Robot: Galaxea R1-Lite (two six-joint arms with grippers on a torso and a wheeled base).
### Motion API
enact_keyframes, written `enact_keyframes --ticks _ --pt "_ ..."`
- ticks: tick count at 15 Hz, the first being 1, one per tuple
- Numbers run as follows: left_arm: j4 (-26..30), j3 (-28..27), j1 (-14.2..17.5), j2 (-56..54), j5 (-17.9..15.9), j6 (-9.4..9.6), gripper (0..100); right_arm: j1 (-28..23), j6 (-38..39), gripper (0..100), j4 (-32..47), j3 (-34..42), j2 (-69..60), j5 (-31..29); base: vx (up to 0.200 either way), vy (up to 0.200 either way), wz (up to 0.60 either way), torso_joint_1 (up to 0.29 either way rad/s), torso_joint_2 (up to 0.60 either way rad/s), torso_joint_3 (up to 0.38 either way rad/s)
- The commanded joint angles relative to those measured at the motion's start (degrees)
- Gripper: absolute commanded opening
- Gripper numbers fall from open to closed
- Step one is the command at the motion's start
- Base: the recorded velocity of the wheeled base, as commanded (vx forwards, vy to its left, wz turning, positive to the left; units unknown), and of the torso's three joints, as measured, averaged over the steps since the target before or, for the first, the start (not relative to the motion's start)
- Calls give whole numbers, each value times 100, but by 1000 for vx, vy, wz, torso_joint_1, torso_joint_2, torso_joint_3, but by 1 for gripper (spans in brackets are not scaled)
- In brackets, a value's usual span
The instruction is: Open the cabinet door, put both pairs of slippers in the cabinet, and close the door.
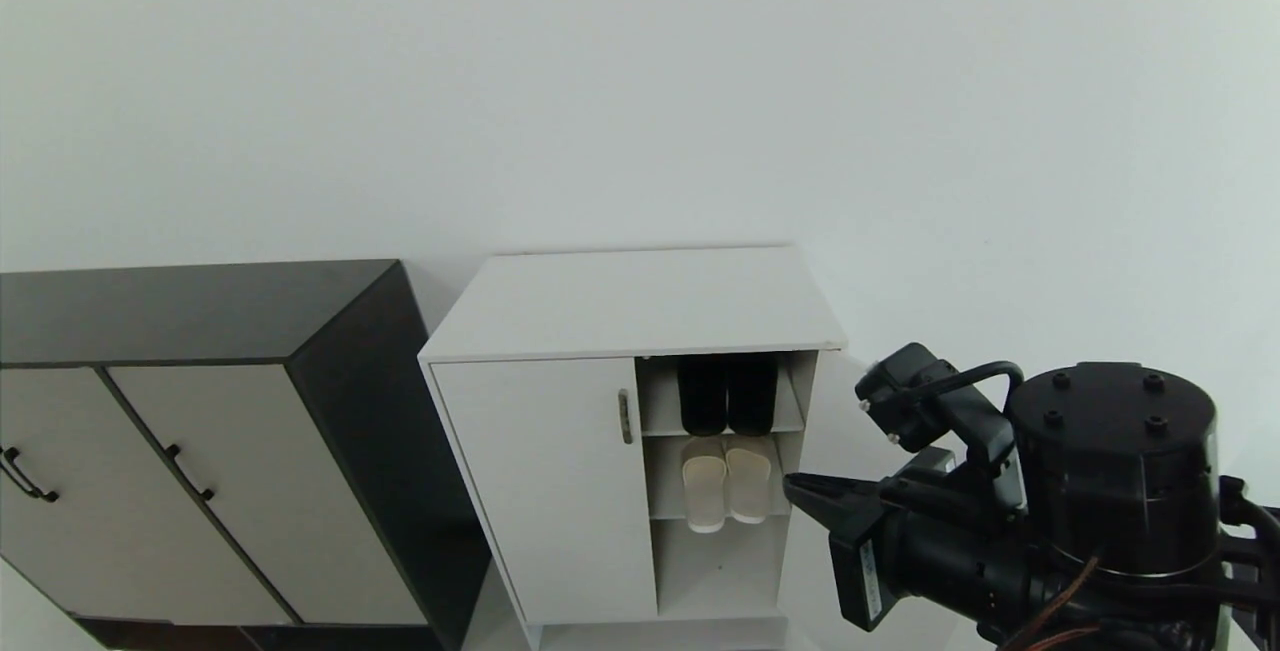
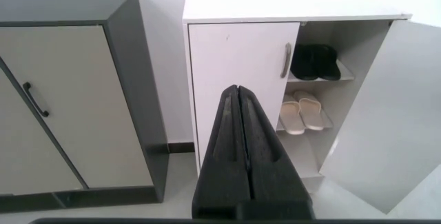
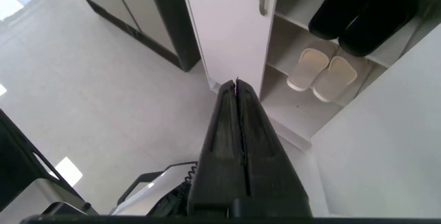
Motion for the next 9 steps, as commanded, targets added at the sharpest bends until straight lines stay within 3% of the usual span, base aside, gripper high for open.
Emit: enact_keyframes --ticks 1,4,9 --pt "6 1 4 -2 0 -4 0 -10 2 0 0 10 12 5 -200 0 0 12 -12 -2" --pt "-3 1 4 -2 0 -4 0 -54 2 0 -9 1 47 -4 -200 0 0 14 4 -4" --pt "-3 1 4 -2 0 -4 0 -748 -271 0 -150 -17 214 -39 0 0 0 0 0 0"
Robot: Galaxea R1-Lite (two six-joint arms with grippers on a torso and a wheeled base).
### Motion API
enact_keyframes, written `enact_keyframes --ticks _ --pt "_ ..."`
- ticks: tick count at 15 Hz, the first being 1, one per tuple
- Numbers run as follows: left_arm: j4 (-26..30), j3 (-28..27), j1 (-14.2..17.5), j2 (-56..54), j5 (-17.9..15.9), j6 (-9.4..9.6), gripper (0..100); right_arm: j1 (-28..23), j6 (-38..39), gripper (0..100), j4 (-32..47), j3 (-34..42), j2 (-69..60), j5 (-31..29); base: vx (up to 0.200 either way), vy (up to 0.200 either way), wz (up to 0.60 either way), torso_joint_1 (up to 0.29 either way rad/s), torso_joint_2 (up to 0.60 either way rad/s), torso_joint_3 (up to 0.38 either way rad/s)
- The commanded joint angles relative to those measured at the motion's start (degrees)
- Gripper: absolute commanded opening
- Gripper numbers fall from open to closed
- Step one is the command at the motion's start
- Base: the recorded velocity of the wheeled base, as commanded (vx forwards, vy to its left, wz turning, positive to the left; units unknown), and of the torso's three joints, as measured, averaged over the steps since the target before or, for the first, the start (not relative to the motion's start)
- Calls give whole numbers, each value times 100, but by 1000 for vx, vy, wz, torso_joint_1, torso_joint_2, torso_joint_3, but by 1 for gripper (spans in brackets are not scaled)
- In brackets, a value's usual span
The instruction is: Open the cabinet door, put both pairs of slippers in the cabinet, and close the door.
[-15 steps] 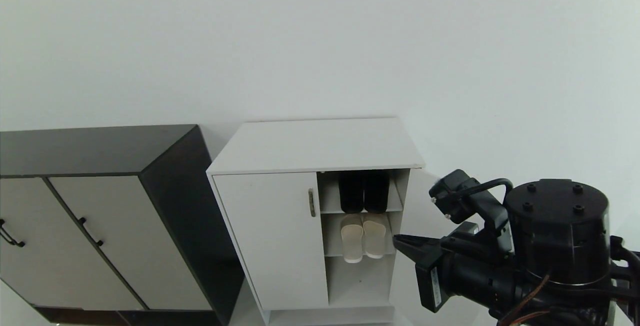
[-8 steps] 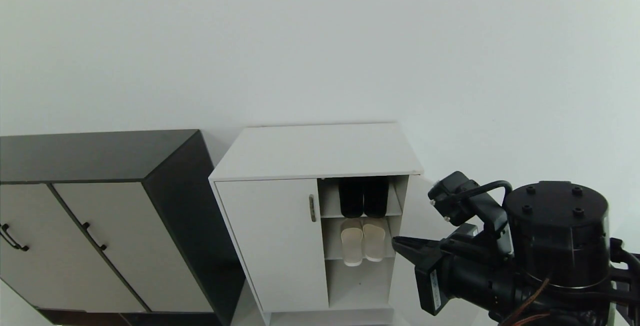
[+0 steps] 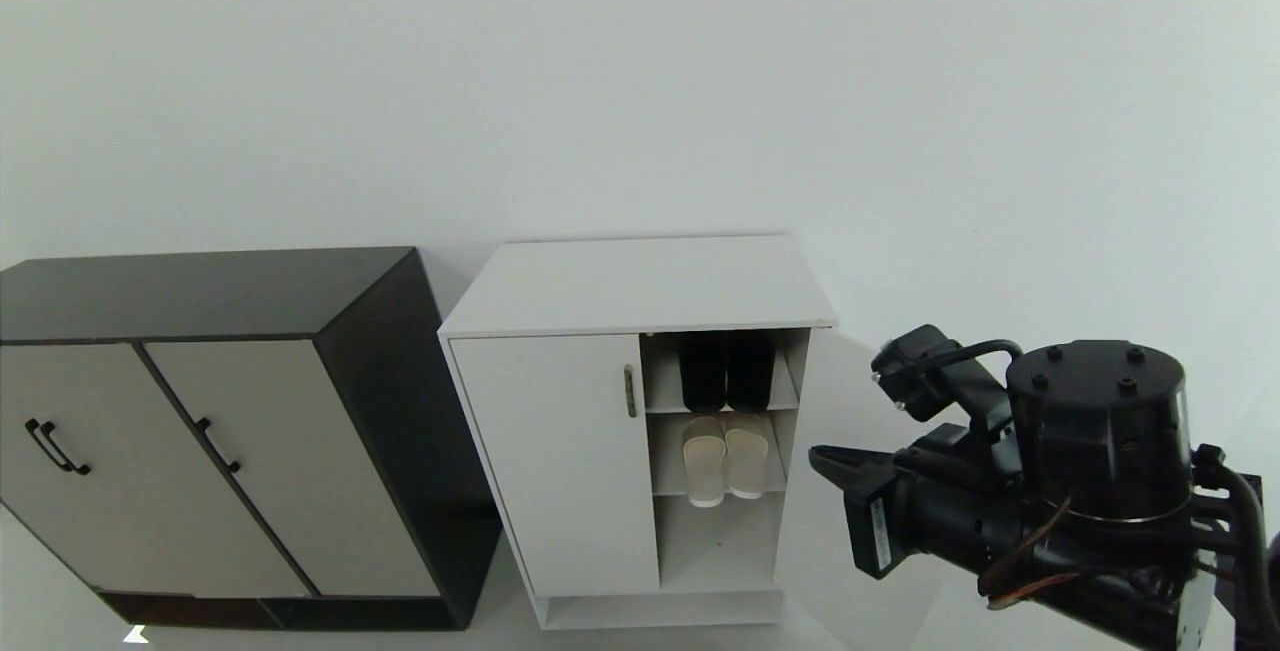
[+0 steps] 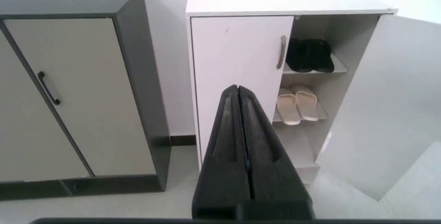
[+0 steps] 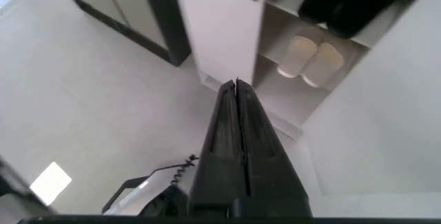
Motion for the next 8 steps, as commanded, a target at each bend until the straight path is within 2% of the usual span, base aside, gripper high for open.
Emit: enact_keyframes --ticks 1,7,8 --pt "-3 1 4 -2 0 -1 0 -670 -219 0 -161 -17 146 2 0 0 0 0 0 0" --pt "-3 1 4 -2 9 -1 0 -2938 -562 0 -213 -483 568 38 0 0 0 0 0 0" --pt "6 1 4 -2 9 -1 0 -3166 -579 0 -222 -553 656 46 0 0 0 0 0 0"
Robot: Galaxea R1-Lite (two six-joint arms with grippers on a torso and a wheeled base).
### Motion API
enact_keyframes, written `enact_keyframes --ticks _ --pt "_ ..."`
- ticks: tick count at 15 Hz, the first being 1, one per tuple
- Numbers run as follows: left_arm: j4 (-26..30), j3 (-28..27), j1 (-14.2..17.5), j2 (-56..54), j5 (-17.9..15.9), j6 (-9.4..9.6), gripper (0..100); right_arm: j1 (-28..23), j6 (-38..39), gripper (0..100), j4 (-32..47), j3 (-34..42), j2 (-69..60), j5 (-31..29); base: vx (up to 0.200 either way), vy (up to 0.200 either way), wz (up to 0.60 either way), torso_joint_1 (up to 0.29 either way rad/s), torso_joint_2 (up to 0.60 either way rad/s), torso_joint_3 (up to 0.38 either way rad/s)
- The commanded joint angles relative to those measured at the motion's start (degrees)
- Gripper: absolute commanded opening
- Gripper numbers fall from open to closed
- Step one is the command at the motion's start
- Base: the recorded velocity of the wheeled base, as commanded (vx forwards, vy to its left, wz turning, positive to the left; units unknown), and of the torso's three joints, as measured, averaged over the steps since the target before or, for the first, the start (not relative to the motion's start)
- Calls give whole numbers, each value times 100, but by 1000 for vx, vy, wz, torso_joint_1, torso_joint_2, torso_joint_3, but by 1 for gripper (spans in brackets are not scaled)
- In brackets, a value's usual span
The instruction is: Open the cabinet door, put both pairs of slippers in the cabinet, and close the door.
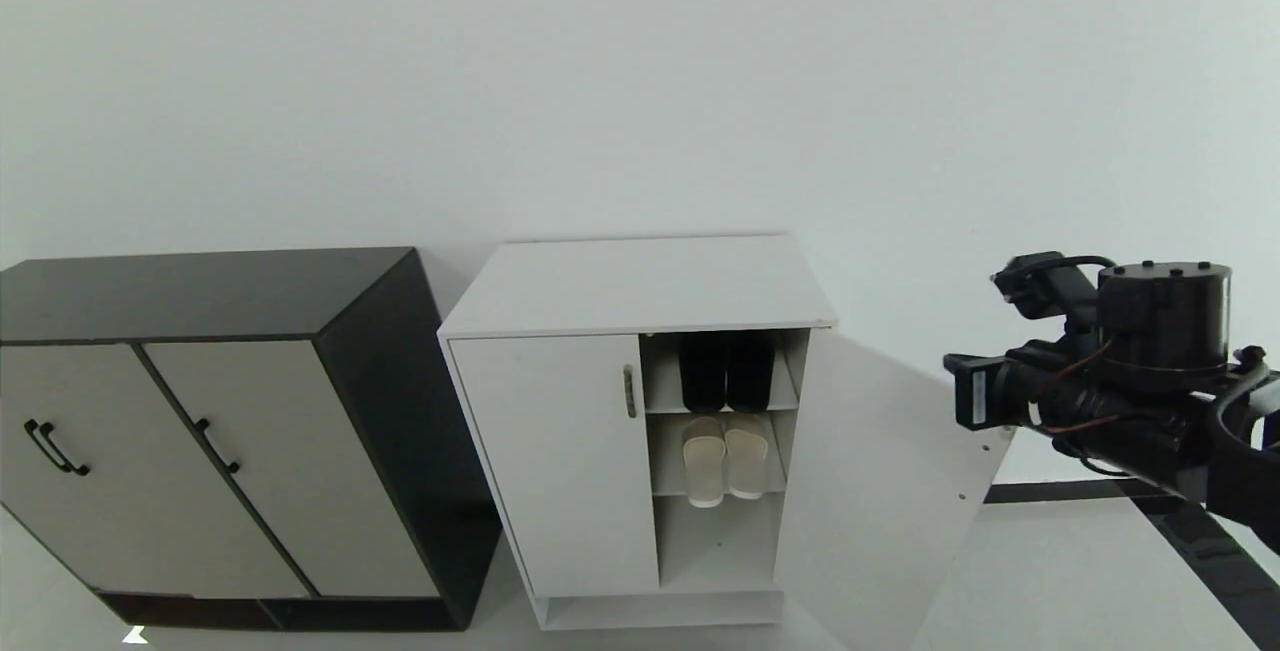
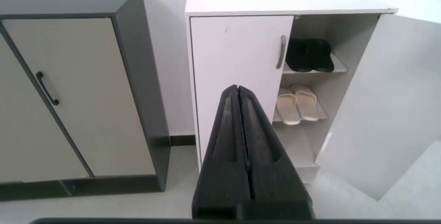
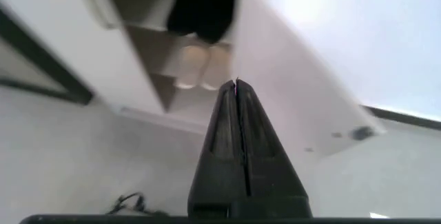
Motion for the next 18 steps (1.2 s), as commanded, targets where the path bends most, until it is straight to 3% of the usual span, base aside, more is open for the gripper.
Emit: enact_keyframes --ticks 1,4,8,18 --pt "-4 1 4 -2 0 -1 0 -822 -47 0 -62 -292 391 47 0 0 0 0 0 0" --pt "-4 1 4 -2 0 -1 0 -1560 -152 0 -211 -591 971 232 0 0 0 0 0 0" --pt "-4 1 4 -2 0 -1 0 -2017 -170 0 -747 -925 1981 267 0 0 0 0 0 0" --pt "-4 1 4 -2 0 -1 0 -1877 -574 0 -817 -705 2403 487 0 0 0 0 0 0"
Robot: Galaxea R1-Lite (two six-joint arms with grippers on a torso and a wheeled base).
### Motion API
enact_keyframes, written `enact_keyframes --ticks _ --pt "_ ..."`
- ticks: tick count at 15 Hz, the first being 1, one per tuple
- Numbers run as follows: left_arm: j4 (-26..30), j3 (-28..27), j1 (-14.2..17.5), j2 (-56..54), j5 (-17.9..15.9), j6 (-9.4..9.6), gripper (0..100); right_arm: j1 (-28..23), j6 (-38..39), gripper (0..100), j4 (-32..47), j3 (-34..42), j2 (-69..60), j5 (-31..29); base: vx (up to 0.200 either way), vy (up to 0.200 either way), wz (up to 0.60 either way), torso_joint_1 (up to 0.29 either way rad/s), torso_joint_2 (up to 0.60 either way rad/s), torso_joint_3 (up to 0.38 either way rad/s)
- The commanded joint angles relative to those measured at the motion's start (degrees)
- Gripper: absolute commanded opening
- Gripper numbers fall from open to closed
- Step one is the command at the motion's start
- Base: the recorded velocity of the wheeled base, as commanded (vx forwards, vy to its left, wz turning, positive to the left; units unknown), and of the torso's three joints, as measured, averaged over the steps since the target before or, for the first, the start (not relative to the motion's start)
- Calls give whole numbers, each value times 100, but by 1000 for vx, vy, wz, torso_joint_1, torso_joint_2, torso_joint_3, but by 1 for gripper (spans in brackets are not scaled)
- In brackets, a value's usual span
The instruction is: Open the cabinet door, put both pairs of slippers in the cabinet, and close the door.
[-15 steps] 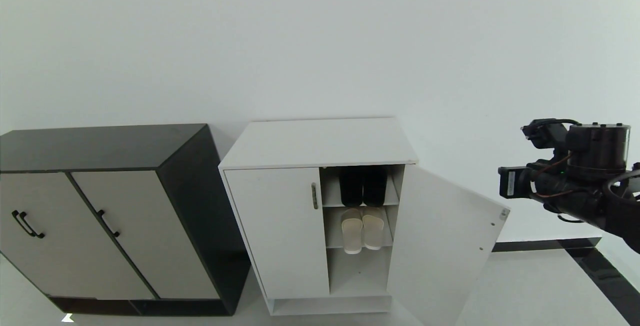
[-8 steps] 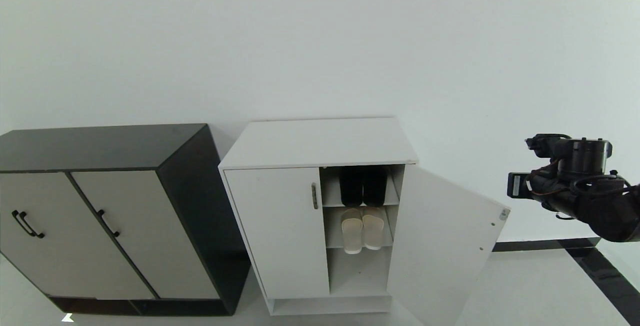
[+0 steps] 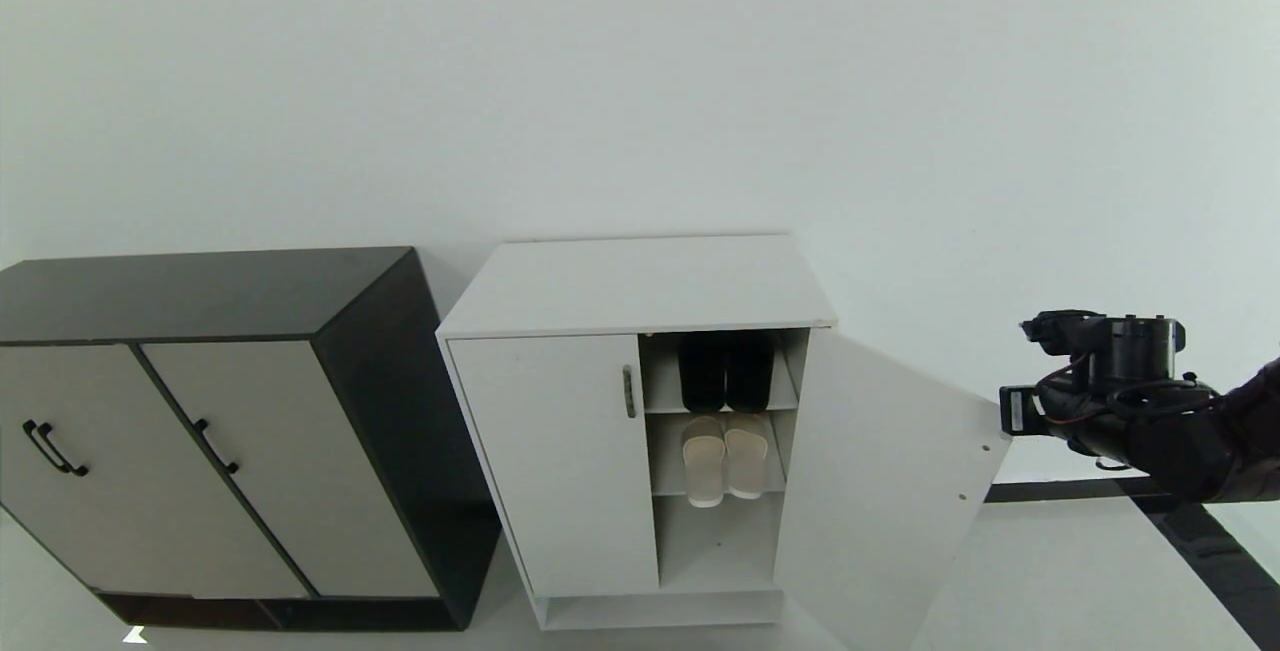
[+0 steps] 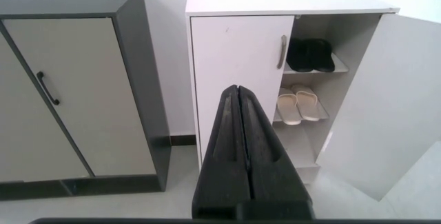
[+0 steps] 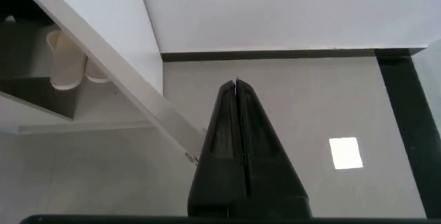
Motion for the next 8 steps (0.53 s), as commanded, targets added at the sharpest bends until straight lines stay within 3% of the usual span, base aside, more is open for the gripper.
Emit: enact_keyframes --ticks 1,5,8 --pt "-1 1 7 6 -2 -4 0 141 -14 0 -16 127 -7 5 0 0 0 0 0 0" --pt "-1 1 7 -2 -2 -4 0 739 -14 0 -165 496 -69 -3 0 0 0 0 0 0" --pt "-1 1 7 -2 -2 -4 0 1741 3 0 -604 1032 -420 -56 0 0 0 0 0 0"
